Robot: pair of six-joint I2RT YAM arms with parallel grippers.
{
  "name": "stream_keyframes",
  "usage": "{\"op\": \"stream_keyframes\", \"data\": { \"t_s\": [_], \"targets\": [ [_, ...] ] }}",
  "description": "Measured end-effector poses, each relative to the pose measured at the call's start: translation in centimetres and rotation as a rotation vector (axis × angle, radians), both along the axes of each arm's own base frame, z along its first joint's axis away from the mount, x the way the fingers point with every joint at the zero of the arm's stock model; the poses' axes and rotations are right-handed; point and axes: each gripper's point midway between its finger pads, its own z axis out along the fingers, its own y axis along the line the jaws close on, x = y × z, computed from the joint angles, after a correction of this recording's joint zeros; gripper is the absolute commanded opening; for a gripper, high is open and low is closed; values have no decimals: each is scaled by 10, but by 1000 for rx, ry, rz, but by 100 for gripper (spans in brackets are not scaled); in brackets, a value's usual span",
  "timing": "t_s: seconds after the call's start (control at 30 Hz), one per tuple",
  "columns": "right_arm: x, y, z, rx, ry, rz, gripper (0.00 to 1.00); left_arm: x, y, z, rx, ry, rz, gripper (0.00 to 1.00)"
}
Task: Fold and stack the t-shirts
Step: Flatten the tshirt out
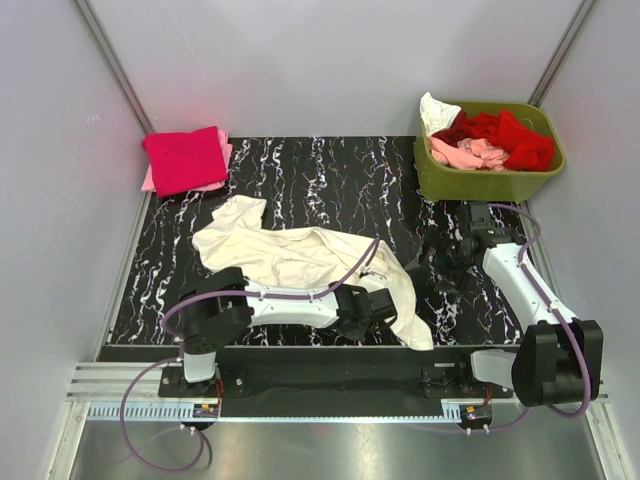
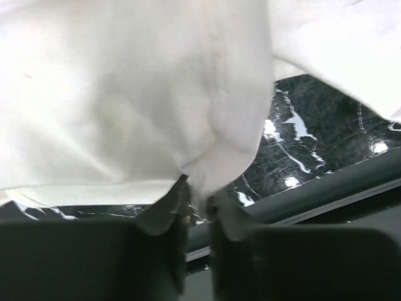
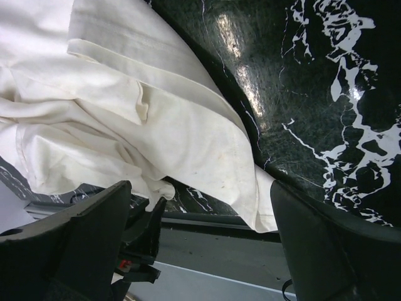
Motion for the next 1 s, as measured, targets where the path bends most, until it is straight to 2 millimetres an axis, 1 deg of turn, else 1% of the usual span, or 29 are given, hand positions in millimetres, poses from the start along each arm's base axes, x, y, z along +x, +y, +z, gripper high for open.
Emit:
{"op": "stream_keyframes", "data": {
  "t_s": [0.03, 0.17, 0.23, 0.3, 0.37, 0.4, 0.5, 0.53, 0.57, 0.6, 0.67, 0.73, 0.8, 0.93, 1.0],
  "targets": [
    [-1, 1, -2, 5, 5, 1, 100, 2, 2, 0, 4, -9, 9, 0],
    [-12, 7, -13, 46, 44, -3, 100, 5, 9, 3, 4, -36, 26, 0],
    [-19, 10, -17, 71, 64, -9, 100, 9, 27, 5, 31, -40, 45, 0],
    [-30, 14, -21, 97, 83, -17, 99, 21, 53, 15, 48, -47, 93, 0],
    [-43, 17, -21, 123, 84, -22, 98, 44, 88, 39, 34, -69, 183, 0],
    [-49, 20, -19, 140, 79, -24, 96, 57, 101, 53, 4, -86, 226, 0],
    [-68, 28, -19, 179, 72, -23, 94, 99, 154, 114, -129, -192, 395, 0],
    [-74, 31, -21, 186, 80, -15, 94, 108, 172, 136, -173, -239, 438, 0],
    [-81, 36, -24, 189, 96, -2, 94, 112, 189, 155, -206, -282, 469, 0],
    [-90, 42, -29, 188, 122, 24, 94, 114, 203, 170, -230, -316, 492, 0],
    [-107, 54, -39, 166, 187, 91, 94, 114, 225, 190, -243, -366, 521, 0],
    [-122, 61, -50, 115, 249, 157, 91, 114, 241, 196, -230, -387, 540, 0],
    [-132, 63, -59, 58, 287, 202, 89, 112, 257, 192, -190, -381, 555, 0],
    [-132, 58, -67, -11, 300, 211, 81, 105, 275, 171, -141, -337, 578, 0],
    [-132, 62, -67, -37, 301, 241, 80, 100, 279, 161, -138, -315, 581, 0]
  ]
}}
